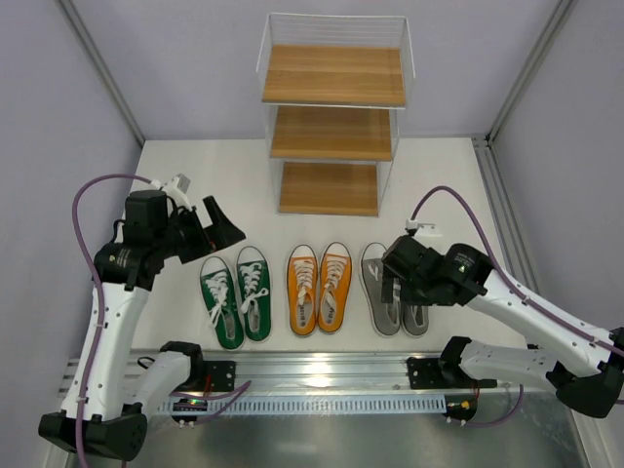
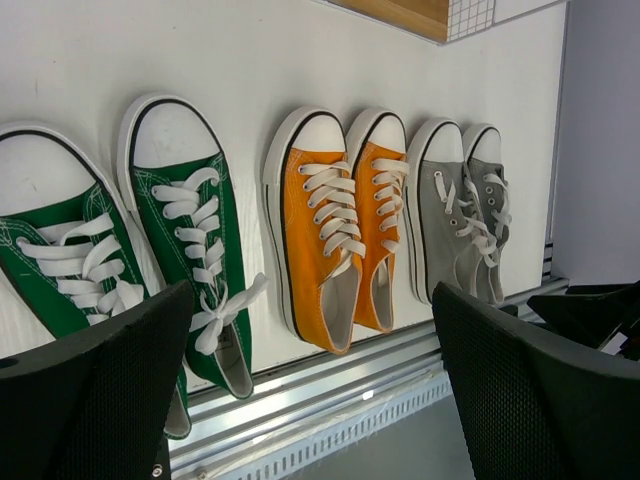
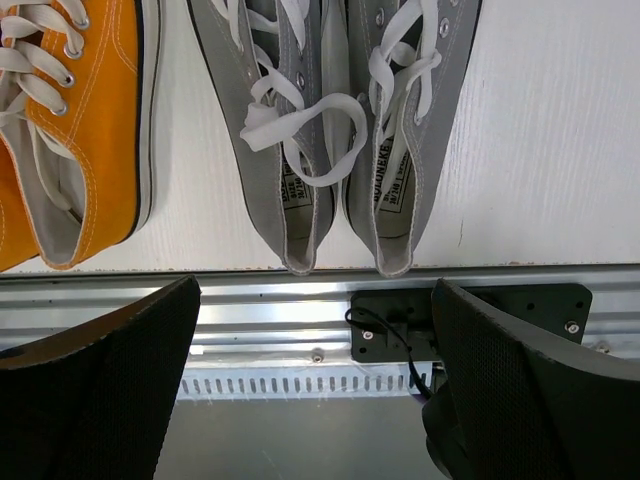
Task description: Place and organize the shoes onto the shoe shelf
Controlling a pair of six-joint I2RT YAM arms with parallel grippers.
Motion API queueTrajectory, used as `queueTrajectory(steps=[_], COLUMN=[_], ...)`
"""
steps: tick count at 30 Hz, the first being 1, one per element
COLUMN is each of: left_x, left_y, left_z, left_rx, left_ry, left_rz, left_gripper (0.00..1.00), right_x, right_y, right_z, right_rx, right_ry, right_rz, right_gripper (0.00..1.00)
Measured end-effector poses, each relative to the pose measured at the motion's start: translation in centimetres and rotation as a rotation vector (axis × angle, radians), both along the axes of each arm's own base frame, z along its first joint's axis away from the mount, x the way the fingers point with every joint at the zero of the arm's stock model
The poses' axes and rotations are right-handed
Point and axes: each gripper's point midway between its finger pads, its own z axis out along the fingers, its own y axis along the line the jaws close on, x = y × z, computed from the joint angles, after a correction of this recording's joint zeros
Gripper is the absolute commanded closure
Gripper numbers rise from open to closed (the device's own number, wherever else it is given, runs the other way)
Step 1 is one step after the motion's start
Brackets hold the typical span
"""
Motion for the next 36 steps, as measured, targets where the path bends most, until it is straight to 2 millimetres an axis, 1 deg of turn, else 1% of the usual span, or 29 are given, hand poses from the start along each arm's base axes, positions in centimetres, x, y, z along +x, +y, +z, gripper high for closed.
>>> queueTrajectory(steps=[4, 8, 16, 18, 22, 27, 29, 32, 34, 35, 36], left_x=[0.0, -0.1, -0.4, -0.5, -0.5, -0.4, -0.5, -0.9, -1.8, -2.7, -3.3], left_y=[0.0, 0.0, 0.0, 0.0, -0.1, -0.2, -0.4, -1.8, -4.2, -6.1, -7.6], left_z=[-0.3, -1.2, -2.5, -2.6, -2.5, -2.4, -2.1, -1.7, -2.0, -2.0, -2.3], left_rx=[0.001, 0.003, 0.002, -0.001, -0.007, -0.012, -0.020, -0.027, 0.008, 0.033, 0.058], left_ry=[0.006, 0.029, 0.064, 0.067, 0.069, 0.062, 0.049, 0.027, 0.034, 0.030, 0.031], left_rz=[0.000, -0.001, 0.002, 0.004, 0.005, 0.003, -0.007, -0.062, -0.152, -0.226, -0.276], left_gripper=[0.00, 0.00, 0.00, 0.00, 0.00, 0.00, 0.00, 0.00, 0.00, 0.00, 0.00], right_x=[-0.1, -0.5, -1.8, -2.0, -2.1, -1.3, -0.9, 0.0, 0.6, 0.9, 1.2], right_y=[0.0, -0.7, -4.6, -5.1, -5.3, -4.5, -4.2, -3.6, -3.2, -3.0, -2.8], right_z=[-0.6, -2.3, -6.2, -6.8, -7.1, -6.8, -6.2, -4.9, -4.0, -3.6, -3.2], right_rx=[-0.005, -0.034, -0.057, -0.056, -0.034, 0.010, 0.032, 0.070, 0.088, 0.093, 0.095], right_ry=[0.006, 0.025, 0.077, 0.084, 0.074, 0.039, 0.014, -0.036, -0.063, -0.076, -0.085], right_rz=[0.006, -0.004, -0.153, -0.173, -0.186, -0.185, -0.176, -0.159, -0.149, -0.145, -0.142], right_gripper=[0.03, 0.03, 0.02, 0.02, 0.01, 0.00, 0.00, 0.00, 0.00, 0.00, 0.00])
